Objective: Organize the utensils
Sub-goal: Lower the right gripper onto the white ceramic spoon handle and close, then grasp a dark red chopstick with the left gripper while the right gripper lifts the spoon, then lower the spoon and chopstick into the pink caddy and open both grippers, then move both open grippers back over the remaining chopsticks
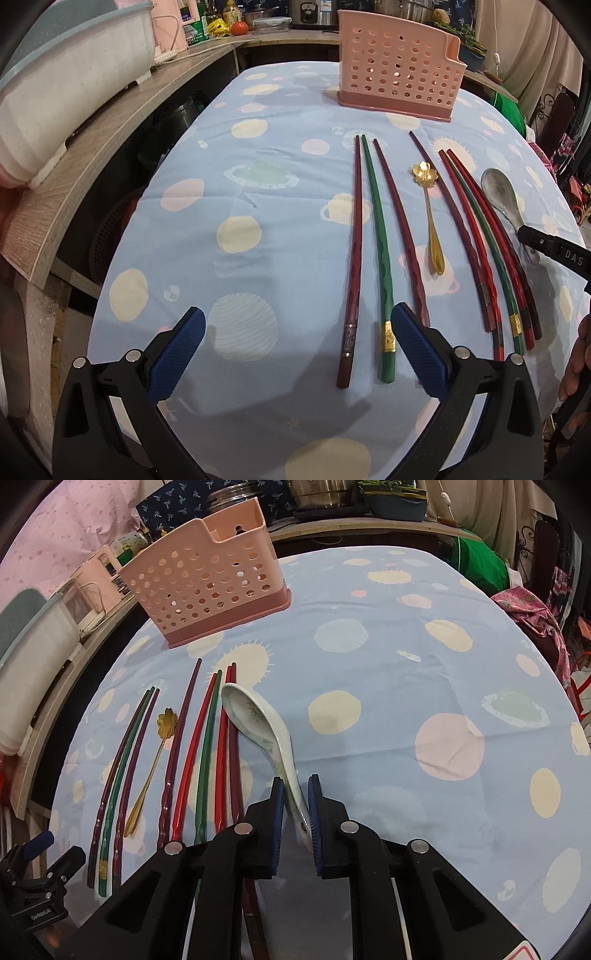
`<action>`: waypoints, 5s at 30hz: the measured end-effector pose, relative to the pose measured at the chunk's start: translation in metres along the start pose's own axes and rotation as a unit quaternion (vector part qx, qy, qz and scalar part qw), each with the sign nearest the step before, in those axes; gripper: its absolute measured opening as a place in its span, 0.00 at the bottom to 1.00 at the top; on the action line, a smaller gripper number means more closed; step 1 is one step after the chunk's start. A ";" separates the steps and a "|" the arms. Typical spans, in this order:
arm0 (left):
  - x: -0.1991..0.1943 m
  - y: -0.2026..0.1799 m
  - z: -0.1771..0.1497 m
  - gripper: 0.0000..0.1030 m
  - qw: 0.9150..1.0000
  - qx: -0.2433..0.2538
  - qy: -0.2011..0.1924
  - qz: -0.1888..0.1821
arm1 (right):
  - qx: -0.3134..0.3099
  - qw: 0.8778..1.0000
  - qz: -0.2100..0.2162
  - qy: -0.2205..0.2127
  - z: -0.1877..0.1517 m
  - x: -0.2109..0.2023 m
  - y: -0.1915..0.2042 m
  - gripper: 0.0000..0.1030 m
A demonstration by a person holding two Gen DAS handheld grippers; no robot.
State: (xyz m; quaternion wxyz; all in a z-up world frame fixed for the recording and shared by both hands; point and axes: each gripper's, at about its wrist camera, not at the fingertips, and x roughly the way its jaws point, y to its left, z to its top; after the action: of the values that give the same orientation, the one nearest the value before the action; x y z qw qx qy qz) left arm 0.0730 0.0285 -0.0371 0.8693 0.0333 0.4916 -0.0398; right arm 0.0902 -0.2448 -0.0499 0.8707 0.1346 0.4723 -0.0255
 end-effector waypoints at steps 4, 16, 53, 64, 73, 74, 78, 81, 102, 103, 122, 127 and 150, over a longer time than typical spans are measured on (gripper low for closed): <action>0.002 0.005 -0.004 0.92 1.000 -0.008 0.003 -0.007 | 0.006 1.000 0.000 -0.002 -0.002 -0.006 -0.002 0.07; 0.010 -0.001 -0.013 0.59 0.999 0.013 0.023 -0.043 | 0.029 1.000 -0.002 -0.011 -0.007 -0.032 -0.008 0.06; -0.044 0.011 0.012 0.07 0.995 -0.001 -0.028 -0.095 | 0.006 0.999 0.001 -0.037 -0.007 -0.072 0.002 0.07; -0.087 0.022 0.106 0.07 0.990 -0.010 -0.109 -0.093 | -0.009 0.997 0.008 -0.078 0.048 -0.088 0.008 0.06; -0.116 0.018 0.197 0.07 0.981 0.001 -0.173 -0.086 | -0.029 0.990 0.032 -0.132 0.119 -0.101 0.030 0.06; -0.119 0.018 0.206 0.07 0.980 0.000 -0.179 -0.087 | -0.030 0.989 0.034 -0.139 0.129 -0.102 0.033 0.06; -0.139 0.016 0.242 0.07 0.973 -0.004 -0.210 -0.090 | -0.027 0.985 0.045 -0.164 0.164 -0.107 0.040 0.06; -0.161 0.014 0.267 0.07 0.965 -0.010 -0.239 -0.105 | -0.025 0.982 0.049 -0.181 0.189 -0.107 0.044 0.06; -0.113 -0.024 0.351 0.07 0.949 -0.015 -0.292 -0.116 | 0.003 0.991 0.041 -0.124 0.252 -0.001 0.042 0.06; -0.105 -0.025 0.350 0.07 0.951 -0.016 -0.286 -0.115 | 0.002 0.992 0.041 -0.120 0.250 0.003 0.042 0.06; -0.093 -0.009 0.303 0.56 0.961 -0.030 -0.265 -0.080 | 0.001 0.988 0.058 -0.145 0.207 -0.052 0.040 0.35; -0.093 -0.006 0.263 0.59 0.967 -0.018 -0.243 -0.067 | -0.006 0.988 0.057 -0.142 0.169 -0.075 0.040 0.43; -0.042 0.001 0.050 0.59 0.994 0.010 -0.094 -0.055 | -0.007 0.999 0.007 -0.037 -0.029 -0.079 0.001 0.44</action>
State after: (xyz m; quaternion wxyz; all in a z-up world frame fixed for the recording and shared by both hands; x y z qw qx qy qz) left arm 0.0939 0.0267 0.0247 0.9078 0.0108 0.4084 -0.0952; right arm 0.0236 -0.2425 0.0009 0.8889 0.1307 0.4386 -0.0208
